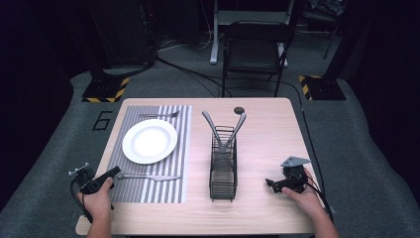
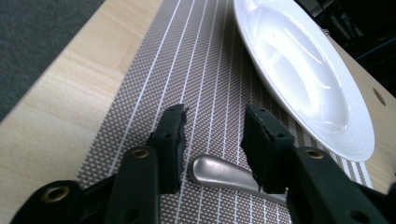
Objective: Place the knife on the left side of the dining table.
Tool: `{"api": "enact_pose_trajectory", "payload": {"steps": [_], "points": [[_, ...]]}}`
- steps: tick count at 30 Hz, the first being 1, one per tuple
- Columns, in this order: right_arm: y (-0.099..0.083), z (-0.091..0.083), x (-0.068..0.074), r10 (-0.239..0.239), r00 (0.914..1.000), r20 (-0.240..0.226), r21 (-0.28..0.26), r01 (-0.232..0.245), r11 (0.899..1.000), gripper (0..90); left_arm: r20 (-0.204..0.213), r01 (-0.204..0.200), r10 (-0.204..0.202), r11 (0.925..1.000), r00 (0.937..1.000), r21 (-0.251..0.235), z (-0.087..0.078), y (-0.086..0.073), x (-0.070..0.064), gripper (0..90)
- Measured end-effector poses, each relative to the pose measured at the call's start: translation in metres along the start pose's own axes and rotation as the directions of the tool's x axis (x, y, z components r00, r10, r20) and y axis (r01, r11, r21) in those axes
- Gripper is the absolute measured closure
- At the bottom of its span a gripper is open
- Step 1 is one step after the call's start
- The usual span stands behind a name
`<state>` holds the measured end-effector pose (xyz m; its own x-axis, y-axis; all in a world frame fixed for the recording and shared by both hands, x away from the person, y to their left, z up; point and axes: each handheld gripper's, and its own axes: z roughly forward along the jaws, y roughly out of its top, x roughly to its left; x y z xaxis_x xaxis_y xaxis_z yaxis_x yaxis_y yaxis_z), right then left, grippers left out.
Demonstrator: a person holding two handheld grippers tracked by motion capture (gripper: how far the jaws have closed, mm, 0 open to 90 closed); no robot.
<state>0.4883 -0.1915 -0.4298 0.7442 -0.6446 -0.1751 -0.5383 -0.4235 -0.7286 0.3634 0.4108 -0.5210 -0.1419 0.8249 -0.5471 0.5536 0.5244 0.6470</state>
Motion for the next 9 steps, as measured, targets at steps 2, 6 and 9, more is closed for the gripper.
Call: {"api": "enact_pose_trajectory", "payload": {"steps": [2, 6, 9], "points": [[0.000, 0.000, 0.000, 0.000, 1.0000, 0.001, 0.000, 0.000, 1.000, 0.0, 0.014, -0.028, 0.028, 0.9996, 0.9995, -0.008, -0.001, 0.001, -0.004, 54.9], [0.000, 0.000, 0.000, 0.000, 1.0000, 0.001, 0.000, 0.000, 1.000, 0.0, 0.052, -0.108, 0.108, 0.9941, 0.9928, 0.008, -0.002, 0.000, -0.017, 45.0], [0.000, 0.000, 0.000, 0.000, 1.0000, 0.001, 0.000, 0.000, 1.000, 0.0, 0.066, -0.228, 0.227, 0.9736, 0.9717, 0.012, -0.004, 0.000, -0.030, 44.1]]}}
